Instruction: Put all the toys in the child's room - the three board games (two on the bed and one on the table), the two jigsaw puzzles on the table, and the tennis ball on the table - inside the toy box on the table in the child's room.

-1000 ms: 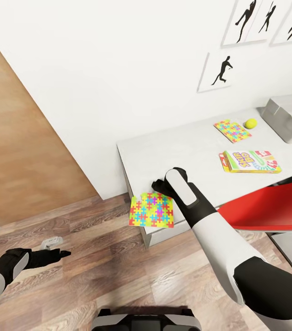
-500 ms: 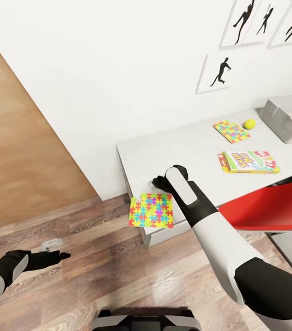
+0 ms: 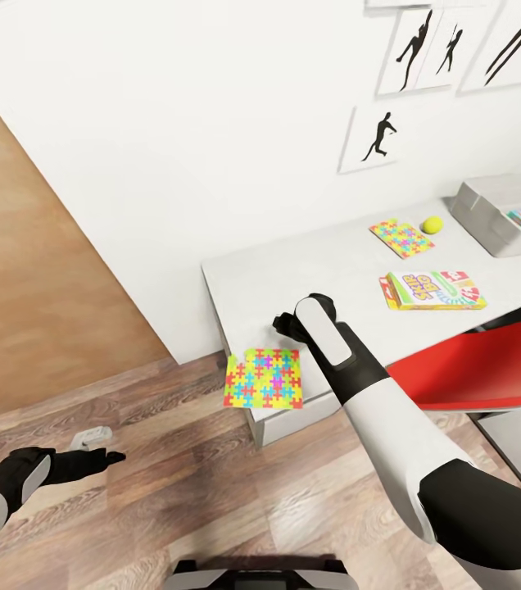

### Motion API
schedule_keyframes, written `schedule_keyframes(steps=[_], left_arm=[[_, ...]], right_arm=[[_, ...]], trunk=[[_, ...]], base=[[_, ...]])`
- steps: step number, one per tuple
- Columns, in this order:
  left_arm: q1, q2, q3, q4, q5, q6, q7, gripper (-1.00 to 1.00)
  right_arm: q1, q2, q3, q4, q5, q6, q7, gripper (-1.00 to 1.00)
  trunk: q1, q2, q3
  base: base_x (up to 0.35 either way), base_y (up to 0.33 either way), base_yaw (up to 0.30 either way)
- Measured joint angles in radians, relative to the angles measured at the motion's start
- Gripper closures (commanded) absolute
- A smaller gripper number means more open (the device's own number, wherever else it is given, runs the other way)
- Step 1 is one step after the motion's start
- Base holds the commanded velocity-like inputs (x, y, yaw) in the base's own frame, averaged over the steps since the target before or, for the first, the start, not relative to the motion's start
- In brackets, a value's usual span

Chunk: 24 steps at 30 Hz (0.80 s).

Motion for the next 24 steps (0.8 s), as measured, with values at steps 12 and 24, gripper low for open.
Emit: schedule_keyframes(steps=[12,24], left_arm=[[0.0,0.0,0.0,0.0,0.0,0.001,0.0,-1.0],[0.0,0.0,0.0,0.0,0.0,0.0,0.0,-1.0]], right_arm=[[0.0,0.0,0.0,-0.085,0.0,0.005,-0.073,-1.0],[0.003,0.0,0.001,-0.09,-0.001,0.005,-0.097,-1.0]], trunk=[[0.0,0.0,0.019],[0.0,0.0,0.038]], base=[[0.0,0.028,-0.017],[0.0,0.091,-0.04]])
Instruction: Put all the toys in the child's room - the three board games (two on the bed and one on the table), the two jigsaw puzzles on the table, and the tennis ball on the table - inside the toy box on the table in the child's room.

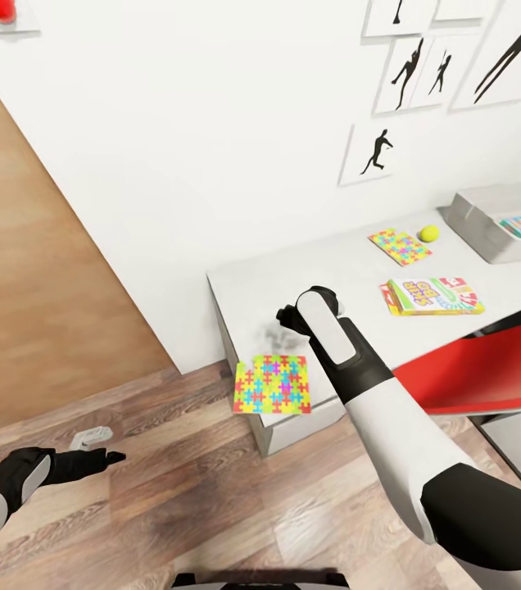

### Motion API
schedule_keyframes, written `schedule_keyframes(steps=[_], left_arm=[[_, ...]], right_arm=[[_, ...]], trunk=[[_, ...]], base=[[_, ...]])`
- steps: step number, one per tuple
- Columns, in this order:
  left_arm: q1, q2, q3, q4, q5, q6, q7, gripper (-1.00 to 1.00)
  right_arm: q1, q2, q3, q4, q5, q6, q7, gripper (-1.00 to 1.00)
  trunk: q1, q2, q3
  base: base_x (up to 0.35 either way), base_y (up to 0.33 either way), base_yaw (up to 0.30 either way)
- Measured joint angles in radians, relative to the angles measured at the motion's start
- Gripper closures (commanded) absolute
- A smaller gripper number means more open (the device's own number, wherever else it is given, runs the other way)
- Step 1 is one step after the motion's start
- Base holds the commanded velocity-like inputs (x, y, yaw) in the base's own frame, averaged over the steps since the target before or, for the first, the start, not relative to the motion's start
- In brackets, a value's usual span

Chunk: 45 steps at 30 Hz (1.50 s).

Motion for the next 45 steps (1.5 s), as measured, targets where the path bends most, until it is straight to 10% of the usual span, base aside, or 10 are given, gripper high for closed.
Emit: schedule_keyframes(steps=[45], left_arm=[[0.0,0.001,0.0,0.0,0.001,-0.001,0.0,-1.0]], right_arm=[[0.004,0.0,0.0,0.01,-0.001,0.0,0.001,-1.0]], trunk=[[0.0,0.0,0.063]], base=[[-0.015,0.082,-0.188]])
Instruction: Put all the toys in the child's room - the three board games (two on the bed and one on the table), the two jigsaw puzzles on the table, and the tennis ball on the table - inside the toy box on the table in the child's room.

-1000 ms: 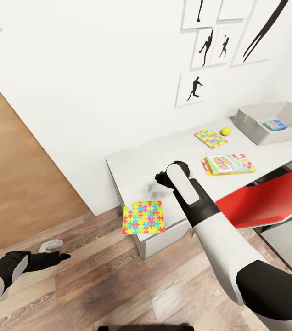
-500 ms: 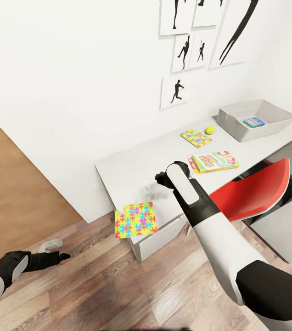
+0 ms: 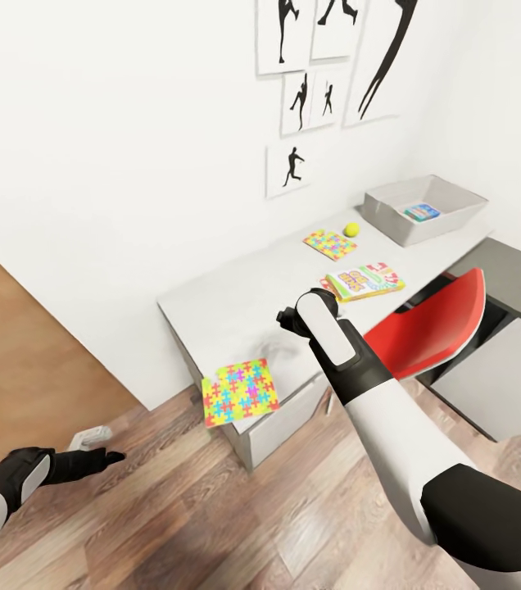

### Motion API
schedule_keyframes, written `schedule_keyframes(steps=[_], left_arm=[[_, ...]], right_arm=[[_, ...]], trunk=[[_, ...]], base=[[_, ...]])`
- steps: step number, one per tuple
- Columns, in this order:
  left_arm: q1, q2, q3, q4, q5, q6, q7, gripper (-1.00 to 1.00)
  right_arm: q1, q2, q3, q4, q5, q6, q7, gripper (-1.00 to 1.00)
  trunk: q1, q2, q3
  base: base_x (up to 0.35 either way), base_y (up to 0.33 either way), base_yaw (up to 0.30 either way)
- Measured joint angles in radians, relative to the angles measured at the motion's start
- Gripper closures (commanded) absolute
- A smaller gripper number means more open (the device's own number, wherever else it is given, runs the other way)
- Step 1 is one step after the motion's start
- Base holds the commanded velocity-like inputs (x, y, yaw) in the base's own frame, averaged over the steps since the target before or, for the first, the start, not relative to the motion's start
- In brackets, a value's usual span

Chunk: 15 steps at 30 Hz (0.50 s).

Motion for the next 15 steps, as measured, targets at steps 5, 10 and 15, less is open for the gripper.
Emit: schedule_keyframes(steps=[5,10,15], left_arm=[[0.0,0.0,0.0,0.0,0.0,0.0,0.0,-1.0],[0.0,0.0,0.0,0.0,0.0,0.0,0.0,-1.0],[0.0,0.0,0.0,0.0,0.0,-0.001,0.0,-1.0]], right_arm=[[0.0,0.0,0.0,0.001,0.0,0.001,0.0,-1.0],[0.0,0.0,0.0,0.002,-0.002,0.003,-0.001,-1.0],[0.001,0.0,0.0,0.003,-0.003,0.005,-0.002,-1.0]], trunk=[[0.0,0.0,0.007],[0.0,0.0,0.013],[0.0,0.0,0.02]], base=[[-0.013,0.015,-0.202],[-0.003,0.003,-0.202],[-0.011,0.013,-0.202]])
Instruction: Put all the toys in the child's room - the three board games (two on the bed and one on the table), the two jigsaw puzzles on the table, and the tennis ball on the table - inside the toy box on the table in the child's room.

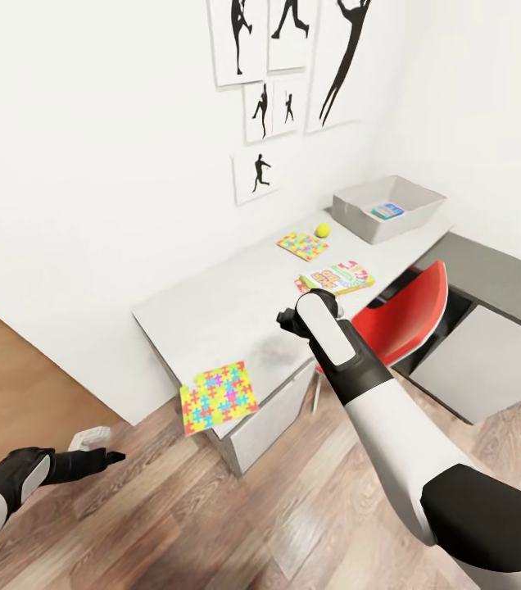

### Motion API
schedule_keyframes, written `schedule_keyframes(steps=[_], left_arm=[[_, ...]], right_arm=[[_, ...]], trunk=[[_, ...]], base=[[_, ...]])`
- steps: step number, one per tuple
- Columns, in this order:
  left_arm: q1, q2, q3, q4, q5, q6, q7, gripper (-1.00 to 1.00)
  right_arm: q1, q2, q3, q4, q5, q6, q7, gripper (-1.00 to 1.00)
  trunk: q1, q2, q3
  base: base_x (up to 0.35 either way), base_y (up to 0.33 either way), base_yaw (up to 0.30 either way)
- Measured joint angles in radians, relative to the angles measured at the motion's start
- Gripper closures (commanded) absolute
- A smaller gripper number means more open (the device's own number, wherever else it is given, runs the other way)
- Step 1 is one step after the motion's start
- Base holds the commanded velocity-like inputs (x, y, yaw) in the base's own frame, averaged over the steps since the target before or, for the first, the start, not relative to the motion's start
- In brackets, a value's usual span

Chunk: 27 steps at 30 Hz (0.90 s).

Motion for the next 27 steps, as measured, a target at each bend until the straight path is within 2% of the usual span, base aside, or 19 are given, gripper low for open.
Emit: schedule_keyframes(steps=[16,27], left_arm=[[0.0,0.0,0.0,0.0,-0.001,0.003,0.001,-1.0],[0.0,0.0,0.0,0.0,0.0,0.001,-0.001,-1.0]], right_arm=[[0.001,0.0,0.0,0.001,-0.003,0.013,-0.001,-1.0],[0.0,0.0,0.003,0.001,-0.007,0.021,-0.004,-1.0]], trunk=[[0.0,0.0,0.021],[0.0,0.0,0.036]], base=[[-0.087,0.115,-0.202],[-0.037,0.03,-0.202]])
